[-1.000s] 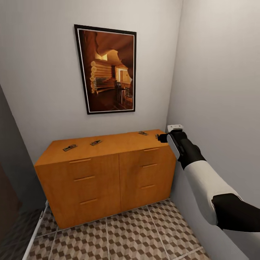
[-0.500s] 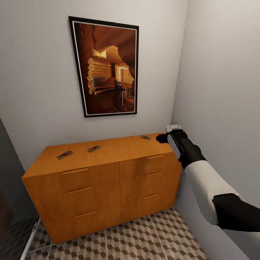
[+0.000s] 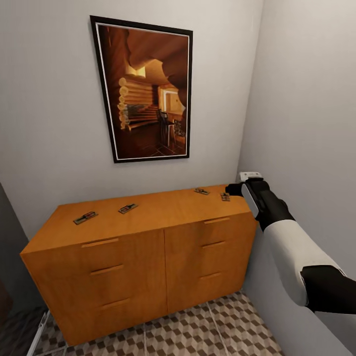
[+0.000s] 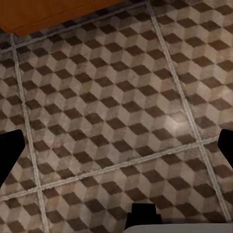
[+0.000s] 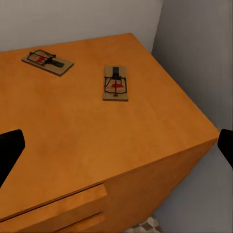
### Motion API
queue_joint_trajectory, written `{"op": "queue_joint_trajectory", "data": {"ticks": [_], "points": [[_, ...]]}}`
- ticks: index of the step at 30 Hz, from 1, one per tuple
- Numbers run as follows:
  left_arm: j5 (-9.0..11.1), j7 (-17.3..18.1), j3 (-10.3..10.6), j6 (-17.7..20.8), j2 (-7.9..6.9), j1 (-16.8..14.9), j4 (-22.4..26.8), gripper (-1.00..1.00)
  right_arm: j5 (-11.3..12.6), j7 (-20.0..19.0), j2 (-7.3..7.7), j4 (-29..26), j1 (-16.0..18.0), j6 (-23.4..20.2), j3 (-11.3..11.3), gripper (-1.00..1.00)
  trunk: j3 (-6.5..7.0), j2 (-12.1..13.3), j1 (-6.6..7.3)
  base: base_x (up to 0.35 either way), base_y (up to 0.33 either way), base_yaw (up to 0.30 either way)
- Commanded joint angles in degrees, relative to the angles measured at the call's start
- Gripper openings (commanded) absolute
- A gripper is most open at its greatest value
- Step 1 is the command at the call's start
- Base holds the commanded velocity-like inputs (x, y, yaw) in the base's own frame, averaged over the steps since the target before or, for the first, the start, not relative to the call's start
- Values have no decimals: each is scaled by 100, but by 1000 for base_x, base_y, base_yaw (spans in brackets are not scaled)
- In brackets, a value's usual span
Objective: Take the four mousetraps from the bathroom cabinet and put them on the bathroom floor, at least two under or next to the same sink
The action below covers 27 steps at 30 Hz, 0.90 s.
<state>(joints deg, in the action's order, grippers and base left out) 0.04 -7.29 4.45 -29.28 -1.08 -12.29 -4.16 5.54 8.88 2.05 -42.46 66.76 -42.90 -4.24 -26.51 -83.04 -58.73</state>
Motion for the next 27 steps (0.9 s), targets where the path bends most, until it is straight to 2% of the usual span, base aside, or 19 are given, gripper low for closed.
{"op": "queue_joint_trajectory", "data": {"ticks": [1, 12, 27], "points": [[-4, -36, 47, -34, 2, -10, -23, 100, 60, 43, 19, 5, 4, 6, -32, 100, -6, -4, 0, 11, 2, 0], [0, -36, 47, -34, 2, -10, -23, 100, 53, -302, 142, 282, 4, 335, -22, 100, -6, -4, 0, 3, 1, 0], [0, -36, 47, -28, 2, -10, -23, 100, 44, -342, 155, 335, 4, 360, -31, 100, -6, -4, 0, 15, 0, 0]]}}
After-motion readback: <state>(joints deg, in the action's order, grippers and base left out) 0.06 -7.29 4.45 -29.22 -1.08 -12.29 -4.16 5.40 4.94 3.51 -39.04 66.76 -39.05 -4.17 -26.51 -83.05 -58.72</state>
